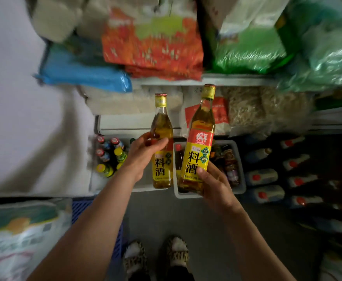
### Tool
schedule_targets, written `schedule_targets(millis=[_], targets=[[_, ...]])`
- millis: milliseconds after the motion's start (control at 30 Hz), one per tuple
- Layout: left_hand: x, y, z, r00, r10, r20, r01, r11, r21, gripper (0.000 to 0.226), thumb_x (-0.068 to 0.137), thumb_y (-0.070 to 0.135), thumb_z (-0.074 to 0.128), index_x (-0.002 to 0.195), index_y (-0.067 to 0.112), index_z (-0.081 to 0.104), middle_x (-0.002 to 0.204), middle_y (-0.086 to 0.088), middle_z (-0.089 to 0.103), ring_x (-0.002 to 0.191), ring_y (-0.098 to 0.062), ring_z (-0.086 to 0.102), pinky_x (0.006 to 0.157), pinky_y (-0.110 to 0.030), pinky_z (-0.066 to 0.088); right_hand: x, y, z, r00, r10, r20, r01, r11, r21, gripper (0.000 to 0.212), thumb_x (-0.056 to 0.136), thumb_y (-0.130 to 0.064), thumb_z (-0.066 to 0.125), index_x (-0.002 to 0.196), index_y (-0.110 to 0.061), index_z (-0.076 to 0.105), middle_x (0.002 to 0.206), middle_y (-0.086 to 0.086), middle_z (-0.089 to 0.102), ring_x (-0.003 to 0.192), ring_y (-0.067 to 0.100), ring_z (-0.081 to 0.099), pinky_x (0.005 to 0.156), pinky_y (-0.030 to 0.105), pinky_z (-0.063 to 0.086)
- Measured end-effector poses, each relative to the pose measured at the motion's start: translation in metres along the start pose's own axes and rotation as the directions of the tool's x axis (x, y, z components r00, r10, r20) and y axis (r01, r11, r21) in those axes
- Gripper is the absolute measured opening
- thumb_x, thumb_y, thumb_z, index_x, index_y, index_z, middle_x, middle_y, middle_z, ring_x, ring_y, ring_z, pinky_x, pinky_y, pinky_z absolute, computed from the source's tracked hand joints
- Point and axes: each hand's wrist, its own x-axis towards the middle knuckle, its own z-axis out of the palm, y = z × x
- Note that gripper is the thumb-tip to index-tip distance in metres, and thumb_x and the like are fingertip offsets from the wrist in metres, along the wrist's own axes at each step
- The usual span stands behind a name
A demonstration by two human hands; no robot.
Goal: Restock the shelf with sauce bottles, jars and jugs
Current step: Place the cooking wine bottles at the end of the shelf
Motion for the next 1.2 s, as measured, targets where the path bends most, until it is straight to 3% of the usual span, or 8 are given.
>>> schedule_targets(millis=[167, 267, 367, 500, 667, 767, 900, 1200], targets=[[-0.084, 0.13, -0.007, 0.997, 0.071, -0.005, -0.071, 0.997, 0.007, 0.047, 0.064, 0.049, 0.078, 0.105, 0.027, 0.07, 0.1, 0.004, 0.076, 0.105, -0.021, 0.067, 0.107, -0.053, 0.041, -0.064, -0.096, 0.044, 0.994, -0.101, 0.032, 0.101, 0.995, 0.009, 0.052, 0.089, -0.02, 0.067, 0.137, -0.006, 0.057, 0.132, 0.028, 0.06, 0.121, 0.048, 0.058, 0.092, 0.053, 0.055], [-0.122, 0.207, -0.008, 0.983, 0.184, -0.022, -0.184, 0.983, 0.013, 0.055, 0.063, 0.053, 0.081, 0.109, 0.024, 0.071, 0.103, 0.003, 0.075, 0.105, -0.021, 0.068, 0.108, -0.052, 0.041, -0.091, -0.156, 0.074, 0.983, -0.16, 0.087, 0.159, 0.987, 0.021, 0.067, 0.079, -0.032, 0.082, 0.135, -0.005, 0.058, 0.13, 0.029, 0.062, 0.117, 0.051, 0.06, 0.087, 0.053, 0.056], [-0.16, 0.28, -0.006, 0.955, 0.294, -0.043, -0.293, 0.956, 0.016, 0.047, 0.071, 0.043, 0.079, 0.11, 0.018, 0.07, 0.103, -0.001, 0.076, 0.101, -0.022, 0.07, 0.103, -0.047, 0.047, -0.109, -0.213, 0.104, 0.963, -0.211, 0.167, 0.218, 0.976, -0.023, 0.078, 0.067, -0.042, 0.09, 0.131, -0.009, 0.062, 0.125, 0.025, 0.066, 0.109, 0.049, 0.065, 0.09, 0.068, 0.052], [-0.199, 0.36, -0.012, 0.899, 0.429, -0.089, -0.432, 0.902, -0.01, 0.037, 0.079, 0.031, 0.075, 0.111, 0.016, 0.068, 0.098, -0.002, 0.076, 0.091, -0.018, 0.073, 0.08, -0.033, 0.053, -0.119, -0.281, 0.14, 0.916, -0.327, 0.232, 0.336, 0.942, 0.0, 0.069, 0.068, -0.034, 0.09, 0.128, -0.011, 0.065, 0.122, 0.02, 0.069, 0.104, 0.036, 0.07, 0.08, 0.05, 0.058], [-0.223, 0.434, -0.039, 0.817, 0.551, -0.173, -0.564, 0.825, -0.033, 0.04, 0.078, 0.03, 0.075, 0.112, 0.009, 0.068, 0.096, -0.006, 0.075, 0.088, -0.019, 0.072, 0.084, -0.032, 0.056, -0.114, -0.343, 0.184, 0.835, -0.425, 0.349, 0.451, 0.893, 0.008, 0.071, 0.072, -0.033, 0.088, 0.132, -0.008, 0.06, 0.124, 0.029, 0.064, 0.107, 0.047, 0.066, 0.082, 0.05, 0.058], [-0.22, 0.473, -0.059, 0.786, 0.586, -0.197, -0.603, 0.797, -0.034, 0.046, 0.068, 0.039, 0.08, 0.107, 0.016, 0.069, 0.1, -0.007, 0.076, 0.097, -0.027, 0.071, 0.096, -0.045, 0.052, -0.096, -0.373, 0.207, 0.796, -0.484, 0.363, 0.511, 0.859, 0.023, 0.06, 0.083, -0.023, 0.079, 0.136, -0.01, 0.055, 0.127, 0.028, 0.062, 0.112, 0.051, 0.063, 0.088, 0.057, 0.056], [-0.196, 0.522, -0.089, 0.739, 0.638, -0.217, -0.654, 0.756, -0.006, 0.039, 0.075, 0.035, 0.077, 0.11, 0.018, 0.068, 0.098, 0.0, 0.076, 0.099, -0.023, 0.069, 0.095, -0.042, 0.048, -0.066, -0.409, 0.239, 0.759, -0.532, 0.374, 0.574, 0.819, 0.0, 0.049, 0.09, -0.009, 0.067, 0.137, -0.012, 0.053, 0.127, 0.022, 0.065, 0.112, 0.044, 0.065, 0.09, 0.058, 0.056], [-0.071, 0.61, -0.155, 0.755, 0.637, -0.156, -0.642, 0.766, 0.018, 0.022, 0.08, 0.019, 0.077, 0.101, 0.026, 0.07, 0.1, 0.003, 0.075, 0.108, -0.023, 0.066, 0.106, -0.051, 0.043, 0.021, -0.474, 0.322, 0.715, -0.604, 0.352, 0.635, 0.772, 0.034, 0.056, 0.087, -0.01, 0.072, 0.139, -0.015, 0.051, 0.124, 0.019, 0.065, 0.112, 0.043, 0.065, 0.089, 0.06, 0.055]])
